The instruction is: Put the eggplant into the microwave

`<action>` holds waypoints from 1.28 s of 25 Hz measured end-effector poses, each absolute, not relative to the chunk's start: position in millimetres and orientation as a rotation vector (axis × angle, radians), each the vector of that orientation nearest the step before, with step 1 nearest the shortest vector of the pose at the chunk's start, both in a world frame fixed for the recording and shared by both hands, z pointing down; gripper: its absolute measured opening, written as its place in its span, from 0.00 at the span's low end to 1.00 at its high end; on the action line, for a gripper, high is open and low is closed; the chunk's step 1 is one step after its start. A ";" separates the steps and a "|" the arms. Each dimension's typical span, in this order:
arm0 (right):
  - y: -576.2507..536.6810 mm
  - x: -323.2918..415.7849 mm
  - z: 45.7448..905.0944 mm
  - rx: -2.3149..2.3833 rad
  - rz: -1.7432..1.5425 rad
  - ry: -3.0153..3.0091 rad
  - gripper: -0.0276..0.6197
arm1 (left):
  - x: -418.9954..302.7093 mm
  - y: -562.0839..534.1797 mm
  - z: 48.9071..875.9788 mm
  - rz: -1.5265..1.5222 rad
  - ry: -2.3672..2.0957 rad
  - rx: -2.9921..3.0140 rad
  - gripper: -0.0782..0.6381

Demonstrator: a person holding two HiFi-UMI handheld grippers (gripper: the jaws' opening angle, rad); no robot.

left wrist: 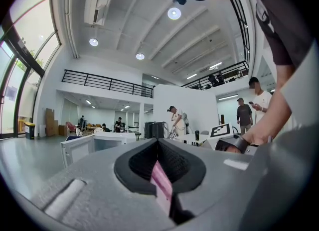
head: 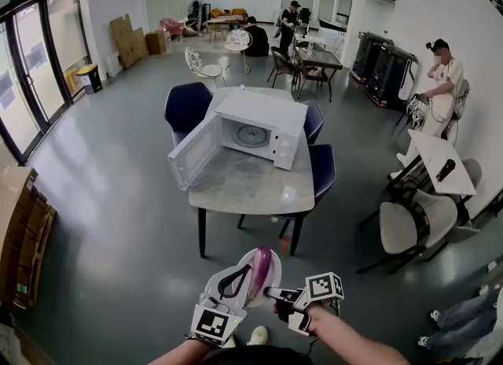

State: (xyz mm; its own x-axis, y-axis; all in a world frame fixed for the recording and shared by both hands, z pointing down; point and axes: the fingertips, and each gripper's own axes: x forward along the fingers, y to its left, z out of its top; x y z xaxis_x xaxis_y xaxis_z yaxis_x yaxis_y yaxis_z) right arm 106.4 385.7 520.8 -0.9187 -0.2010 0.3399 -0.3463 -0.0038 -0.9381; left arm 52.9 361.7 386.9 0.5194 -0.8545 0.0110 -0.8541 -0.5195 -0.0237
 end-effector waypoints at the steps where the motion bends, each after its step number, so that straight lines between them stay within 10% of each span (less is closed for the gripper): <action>1: 383.5 106.7 517.3 0.595 2.056 -2.155 0.07 | 51.2 360.3 386.5 -0.036 1.540 -2.727 0.12; 32: 338.5 115.6 508.7 0.477 1.994 -2.218 0.07 | 61.9 325.8 372.0 -0.036 1.667 -2.667 0.12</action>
State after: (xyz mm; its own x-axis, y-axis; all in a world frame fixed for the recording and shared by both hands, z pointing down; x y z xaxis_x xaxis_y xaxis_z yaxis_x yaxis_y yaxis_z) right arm 115.6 338.5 508.7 -0.9429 -0.1515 0.2965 -0.3109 0.0821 -0.9469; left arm 61.9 325.8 372.0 0.4378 -0.8988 0.0213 -0.8989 -0.4381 -0.0089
